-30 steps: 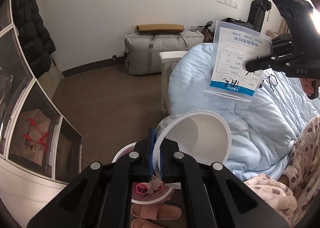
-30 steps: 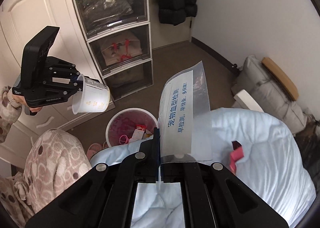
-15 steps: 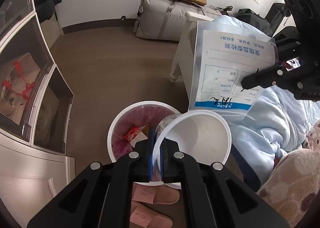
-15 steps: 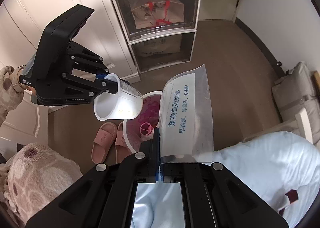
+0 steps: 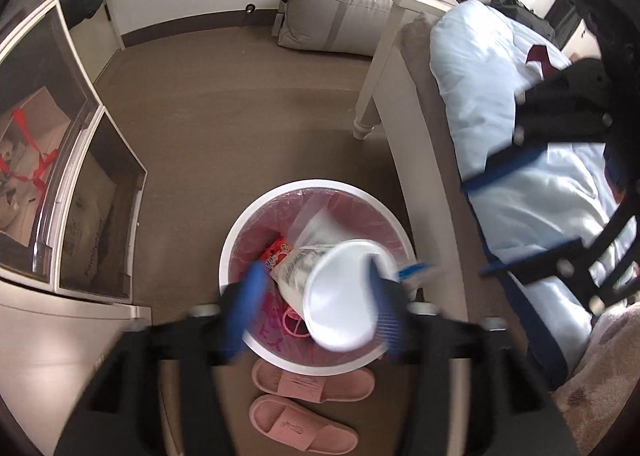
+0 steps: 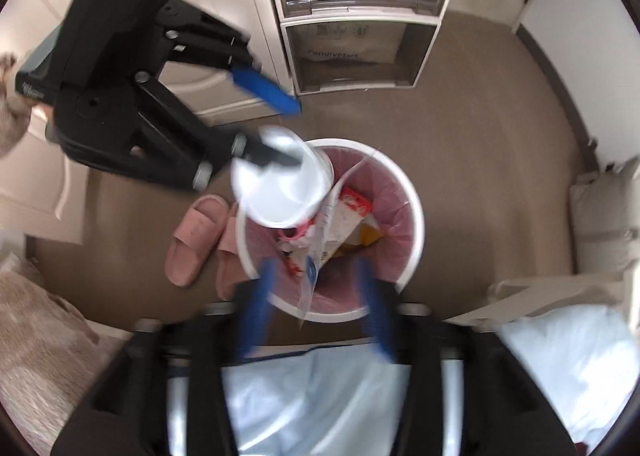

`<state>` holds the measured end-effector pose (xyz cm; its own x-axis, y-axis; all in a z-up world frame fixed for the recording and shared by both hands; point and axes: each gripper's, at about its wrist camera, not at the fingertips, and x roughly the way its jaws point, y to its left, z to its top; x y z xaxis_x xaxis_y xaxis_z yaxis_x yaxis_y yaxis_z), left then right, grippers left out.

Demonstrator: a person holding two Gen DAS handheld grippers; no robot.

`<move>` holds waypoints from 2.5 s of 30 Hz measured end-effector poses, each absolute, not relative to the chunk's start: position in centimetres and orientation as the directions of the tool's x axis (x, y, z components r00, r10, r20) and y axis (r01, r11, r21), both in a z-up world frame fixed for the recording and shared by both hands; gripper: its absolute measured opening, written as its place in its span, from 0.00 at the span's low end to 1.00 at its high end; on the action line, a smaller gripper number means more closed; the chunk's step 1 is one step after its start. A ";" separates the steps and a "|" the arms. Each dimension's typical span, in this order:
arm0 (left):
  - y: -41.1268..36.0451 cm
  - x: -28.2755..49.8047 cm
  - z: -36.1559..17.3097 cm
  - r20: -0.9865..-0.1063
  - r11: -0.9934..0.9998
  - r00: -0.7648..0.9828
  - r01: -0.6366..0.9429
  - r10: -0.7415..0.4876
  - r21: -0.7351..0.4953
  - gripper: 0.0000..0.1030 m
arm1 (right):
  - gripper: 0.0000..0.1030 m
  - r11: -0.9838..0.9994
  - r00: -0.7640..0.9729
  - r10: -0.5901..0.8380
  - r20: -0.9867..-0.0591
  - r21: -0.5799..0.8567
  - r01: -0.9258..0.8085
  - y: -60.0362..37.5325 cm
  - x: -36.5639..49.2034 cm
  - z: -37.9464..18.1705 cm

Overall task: Collect trash
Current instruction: 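Open both tools over the trash bin, dropping the cup and bag inside, then move both tools back over the bed toward the ribbons and cord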

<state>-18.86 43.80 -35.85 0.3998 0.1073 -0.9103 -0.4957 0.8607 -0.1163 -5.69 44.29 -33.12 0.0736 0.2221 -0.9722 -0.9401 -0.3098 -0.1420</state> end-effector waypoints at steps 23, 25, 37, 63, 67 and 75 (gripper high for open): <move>34.8 -18.1 -21.7 -0.817 0.924 0.525 -0.381 0.239 0.026 0.95 | 0.93 -0.142 0.193 0.467 -0.863 -0.288 -0.947 35.0 -5.2 -21.8; 33.2 -17.8 -20.0 -0.800 0.934 0.545 -0.354 0.251 0.051 0.95 | 0.93 -0.125 0.203 0.480 -0.853 -0.296 -0.947 33.7 -5.0 -21.1; 24.1 -12.8 -14.1 -0.726 0.973 0.651 -0.201 0.222 0.118 0.95 | 0.93 0.099 0.318 0.536 -0.782 -0.316 -0.944 22.6 -0.2 -15.7; 9.1 3.7 -15.8 -0.713 0.999 0.700 -0.008 -0.024 -0.041 0.95 | 0.93 0.698 0.554 0.482 -0.678 -0.085 -0.711 -6.2 11.5 -15.7; 9.2 4.7 -16.4 -0.726 0.998 0.687 -0.066 0.036 -0.013 0.95 | 0.93 0.726 0.557 0.477 -0.680 -0.053 -0.686 -6.9 13.0 -16.8; 10.4 5.5 -17.3 -0.740 0.995 0.667 -0.102 0.080 0.016 0.95 | 0.93 0.799 0.578 0.392 -0.716 -0.047 -0.600 -6.0 18.5 -19.3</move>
